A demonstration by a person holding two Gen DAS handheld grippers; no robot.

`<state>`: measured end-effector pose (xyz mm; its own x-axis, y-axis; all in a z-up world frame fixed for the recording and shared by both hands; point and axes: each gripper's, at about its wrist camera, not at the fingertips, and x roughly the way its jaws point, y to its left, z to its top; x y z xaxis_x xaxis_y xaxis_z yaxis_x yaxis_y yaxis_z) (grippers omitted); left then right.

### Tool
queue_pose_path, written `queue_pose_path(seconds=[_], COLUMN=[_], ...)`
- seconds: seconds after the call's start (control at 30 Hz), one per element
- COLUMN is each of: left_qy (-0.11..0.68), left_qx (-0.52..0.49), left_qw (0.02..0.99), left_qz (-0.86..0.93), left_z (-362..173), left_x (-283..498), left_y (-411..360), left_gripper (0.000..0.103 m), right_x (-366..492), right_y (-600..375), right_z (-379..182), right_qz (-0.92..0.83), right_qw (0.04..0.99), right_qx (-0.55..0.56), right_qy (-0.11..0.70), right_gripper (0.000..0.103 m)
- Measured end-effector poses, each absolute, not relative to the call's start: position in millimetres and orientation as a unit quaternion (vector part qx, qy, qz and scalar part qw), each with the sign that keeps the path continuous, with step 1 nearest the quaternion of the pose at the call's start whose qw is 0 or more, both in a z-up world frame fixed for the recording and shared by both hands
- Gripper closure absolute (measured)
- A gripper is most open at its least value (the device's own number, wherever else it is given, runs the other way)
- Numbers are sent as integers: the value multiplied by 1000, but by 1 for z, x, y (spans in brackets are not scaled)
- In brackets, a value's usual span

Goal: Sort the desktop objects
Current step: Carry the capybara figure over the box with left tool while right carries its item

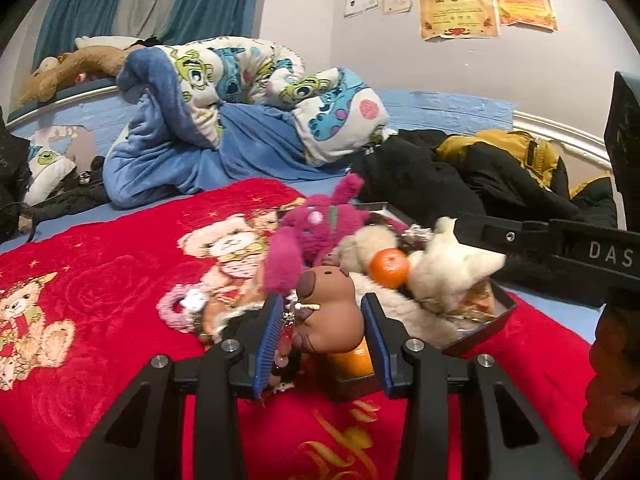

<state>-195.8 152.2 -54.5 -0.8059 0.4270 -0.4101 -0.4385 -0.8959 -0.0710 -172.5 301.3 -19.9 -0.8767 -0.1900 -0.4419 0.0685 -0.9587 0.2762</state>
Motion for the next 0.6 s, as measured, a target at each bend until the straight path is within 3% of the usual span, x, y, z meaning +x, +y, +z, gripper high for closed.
queue_pose_path(seconds=[0.6], left_qy=[4], left_qx=[-210], left_qw=[241], left_qz=[948], left_z=[-47], left_x=[-190], left_y=[187], left_gripper=[61], right_x=[-157], right_y=[356], right_z=[-16], right_qz=[-960], right_qw=[48], right_qx=[226], right_qy=[-159], right_gripper=[94])
